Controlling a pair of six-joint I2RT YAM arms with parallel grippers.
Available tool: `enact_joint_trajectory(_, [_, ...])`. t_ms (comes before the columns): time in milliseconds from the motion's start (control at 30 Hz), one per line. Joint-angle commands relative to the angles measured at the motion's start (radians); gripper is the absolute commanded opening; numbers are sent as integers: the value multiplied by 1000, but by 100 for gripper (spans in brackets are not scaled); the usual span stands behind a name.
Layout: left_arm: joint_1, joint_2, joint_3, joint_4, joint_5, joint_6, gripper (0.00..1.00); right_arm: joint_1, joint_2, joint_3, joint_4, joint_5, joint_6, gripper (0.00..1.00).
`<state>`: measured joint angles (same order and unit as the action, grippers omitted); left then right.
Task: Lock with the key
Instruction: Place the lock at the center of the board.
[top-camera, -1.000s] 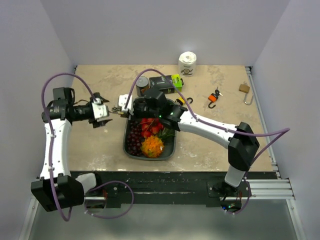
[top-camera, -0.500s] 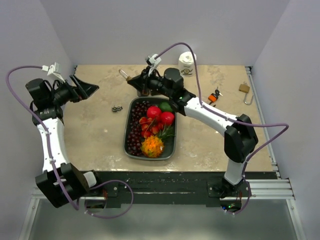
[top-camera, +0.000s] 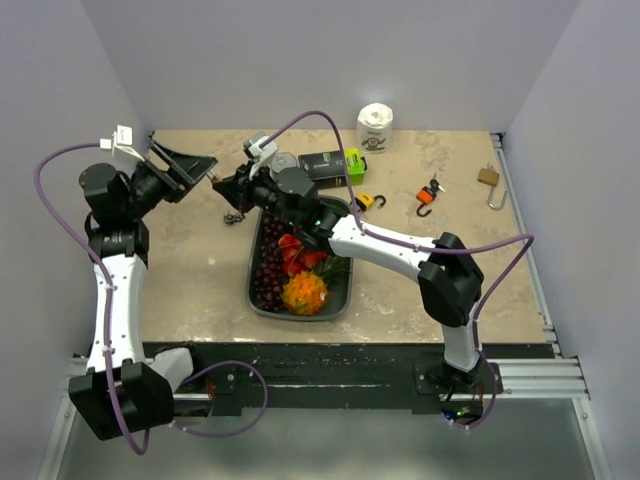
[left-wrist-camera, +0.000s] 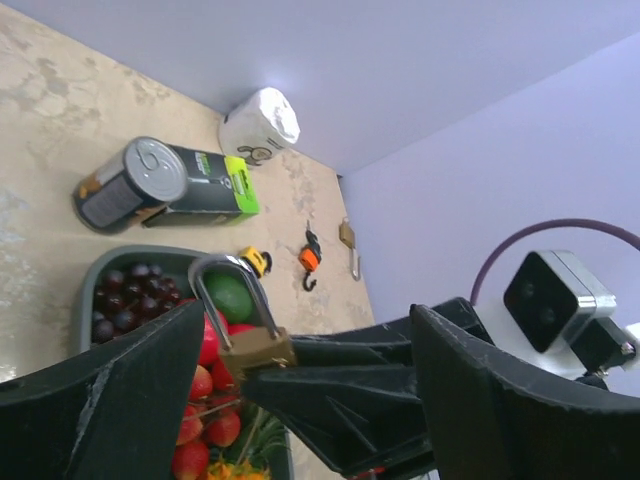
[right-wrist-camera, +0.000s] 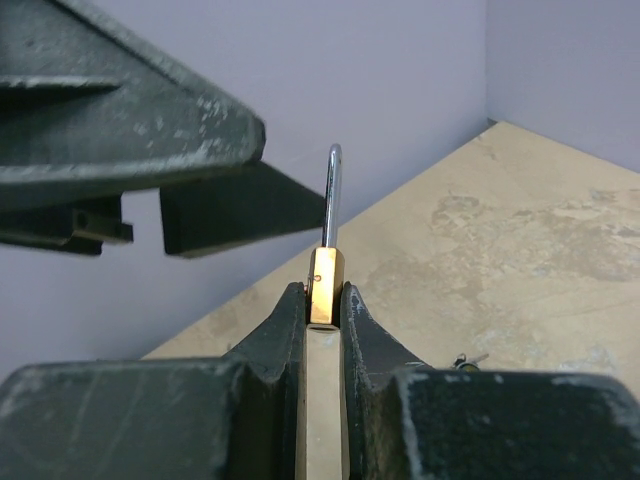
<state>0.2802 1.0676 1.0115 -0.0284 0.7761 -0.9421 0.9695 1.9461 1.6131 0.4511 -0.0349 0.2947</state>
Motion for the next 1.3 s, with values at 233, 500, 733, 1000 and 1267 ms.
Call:
enact_joint_trajectory(233, [-42,-14,-10,-79,-119,-3,75,18,-4,73,112,119,-11,0])
enact_joint_trajectory(500, [-75,-6,-25,-47,-112,-15,68,28,14,85,113,105,1,0])
enact_joint_trajectory(733, [-82,-3,-39,-15,-103,-34,52,40,30,90,120,105,3,0])
enact_joint_trajectory(1000, [-85,-5,-47,1,-101,-32,8,49,30,82,115,104,-2,0])
enact_joint_trajectory(1267, [-32,67,79,-184,-234,247,0,37,-51,12,38,72,-71,70])
